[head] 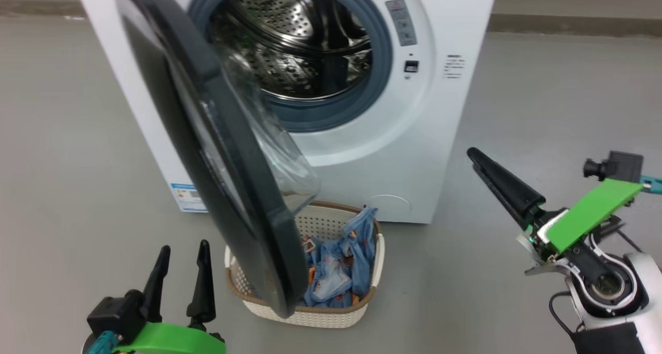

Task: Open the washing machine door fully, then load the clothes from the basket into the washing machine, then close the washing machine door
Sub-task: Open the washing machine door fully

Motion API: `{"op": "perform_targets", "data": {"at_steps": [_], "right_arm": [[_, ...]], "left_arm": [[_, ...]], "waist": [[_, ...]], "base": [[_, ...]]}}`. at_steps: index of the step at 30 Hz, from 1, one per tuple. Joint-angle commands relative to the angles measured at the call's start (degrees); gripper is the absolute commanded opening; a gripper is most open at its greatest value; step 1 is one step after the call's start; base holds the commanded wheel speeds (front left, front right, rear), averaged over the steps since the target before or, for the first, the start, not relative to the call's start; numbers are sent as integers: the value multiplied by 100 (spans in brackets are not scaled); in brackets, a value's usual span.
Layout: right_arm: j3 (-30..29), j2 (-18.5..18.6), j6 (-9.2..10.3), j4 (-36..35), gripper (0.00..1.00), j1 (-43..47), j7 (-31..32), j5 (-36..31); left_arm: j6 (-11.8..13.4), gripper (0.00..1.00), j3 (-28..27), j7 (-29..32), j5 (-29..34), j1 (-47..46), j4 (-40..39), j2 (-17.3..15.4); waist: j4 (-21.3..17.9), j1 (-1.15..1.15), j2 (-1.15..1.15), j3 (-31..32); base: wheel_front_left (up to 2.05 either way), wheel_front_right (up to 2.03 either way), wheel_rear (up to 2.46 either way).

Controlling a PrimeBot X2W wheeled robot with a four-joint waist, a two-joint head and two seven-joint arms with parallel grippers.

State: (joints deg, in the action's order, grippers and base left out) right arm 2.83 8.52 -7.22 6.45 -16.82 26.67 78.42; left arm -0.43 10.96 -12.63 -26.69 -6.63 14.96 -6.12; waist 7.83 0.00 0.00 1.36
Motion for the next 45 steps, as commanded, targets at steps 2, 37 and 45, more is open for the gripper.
{"op": "perform_targets", "data": {"at_steps": [2,37,45], "right_arm": [[100,87,-26,-268,100,51,-255,-293],[195,678,-26,965,100,835,-4027,-4690],[179,628,-26,1174,100,767,-4106,-4853]], "left_arm": [[51,100,-186,-73,-46,-114,-110,-56],[147,100,-155,-149,-64,-62,-231,-164],[191,100,-113,-131,-44,-43,-242,-209]], "waist": [[-187,0,0,-48],[-533,0,0,-18],[-525,0,0,11]], "base": [[0,0,0],[0,0,0],[0,0,0]]}}
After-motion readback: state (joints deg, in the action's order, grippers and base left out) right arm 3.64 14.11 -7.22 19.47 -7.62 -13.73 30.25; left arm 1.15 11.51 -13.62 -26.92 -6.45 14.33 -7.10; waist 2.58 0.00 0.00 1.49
